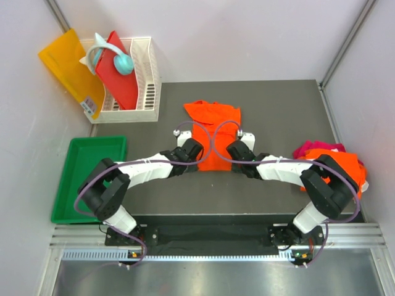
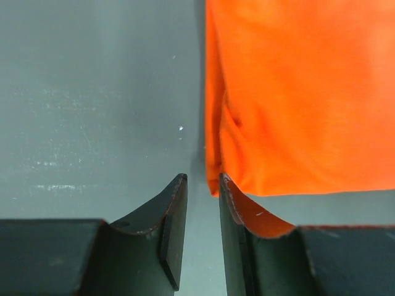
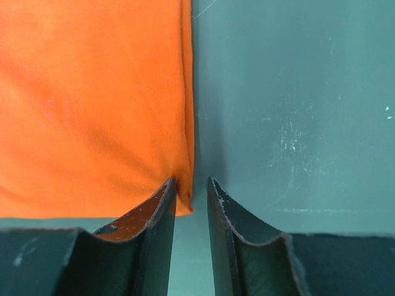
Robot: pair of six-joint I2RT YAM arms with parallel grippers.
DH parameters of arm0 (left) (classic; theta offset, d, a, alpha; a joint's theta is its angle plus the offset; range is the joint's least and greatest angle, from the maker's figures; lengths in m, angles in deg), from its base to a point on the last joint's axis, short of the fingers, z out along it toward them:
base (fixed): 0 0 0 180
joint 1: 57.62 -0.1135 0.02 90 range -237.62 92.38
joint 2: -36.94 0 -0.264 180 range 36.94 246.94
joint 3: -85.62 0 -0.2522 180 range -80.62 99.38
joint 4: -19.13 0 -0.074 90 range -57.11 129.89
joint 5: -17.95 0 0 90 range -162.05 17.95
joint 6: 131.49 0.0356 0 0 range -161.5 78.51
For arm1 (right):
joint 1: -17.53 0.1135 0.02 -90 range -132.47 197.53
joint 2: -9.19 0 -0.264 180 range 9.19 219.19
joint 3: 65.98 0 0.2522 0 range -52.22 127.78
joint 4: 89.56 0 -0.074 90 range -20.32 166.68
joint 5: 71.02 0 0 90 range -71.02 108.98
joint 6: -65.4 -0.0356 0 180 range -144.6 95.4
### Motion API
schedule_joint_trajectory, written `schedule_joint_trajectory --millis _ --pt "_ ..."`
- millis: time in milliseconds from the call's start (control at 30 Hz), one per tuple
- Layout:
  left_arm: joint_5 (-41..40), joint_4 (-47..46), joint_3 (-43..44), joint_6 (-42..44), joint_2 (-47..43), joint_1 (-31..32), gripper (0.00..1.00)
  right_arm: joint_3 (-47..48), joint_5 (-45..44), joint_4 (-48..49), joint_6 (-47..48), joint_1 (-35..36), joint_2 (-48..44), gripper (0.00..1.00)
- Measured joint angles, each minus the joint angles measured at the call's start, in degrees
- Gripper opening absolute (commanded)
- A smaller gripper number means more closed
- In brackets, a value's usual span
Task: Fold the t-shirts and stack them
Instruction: Grab one side of the 2/3 rectangular tshirt with both arms
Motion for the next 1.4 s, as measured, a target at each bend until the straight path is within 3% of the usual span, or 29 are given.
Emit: schedule_joint_trajectory --millis 367,1100,1233,1400 --pt "-0.15 0.55 2.60 0.42 -4.70 0.00 0.32 1.42 -0.63 -0.24 0.02 0.61 1.38 0.28" --pt "1.16 0.92 2.60 -0.15 4.33 0.00 0.30 2.25 -1.40 -0.33 -0.48 1.07 2.25 0.30" --pt "1.16 0.92 3.19 -0.63 5.01 0.00 0.26 2.25 -1.46 -0.33 -0.63 1.09 2.25 0.30" --pt "1.73 0.83 4.42 -1.81 6.12 0.00 0.00 2.23 -1.51 -0.33 -0.68 1.11 2.25 0.26"
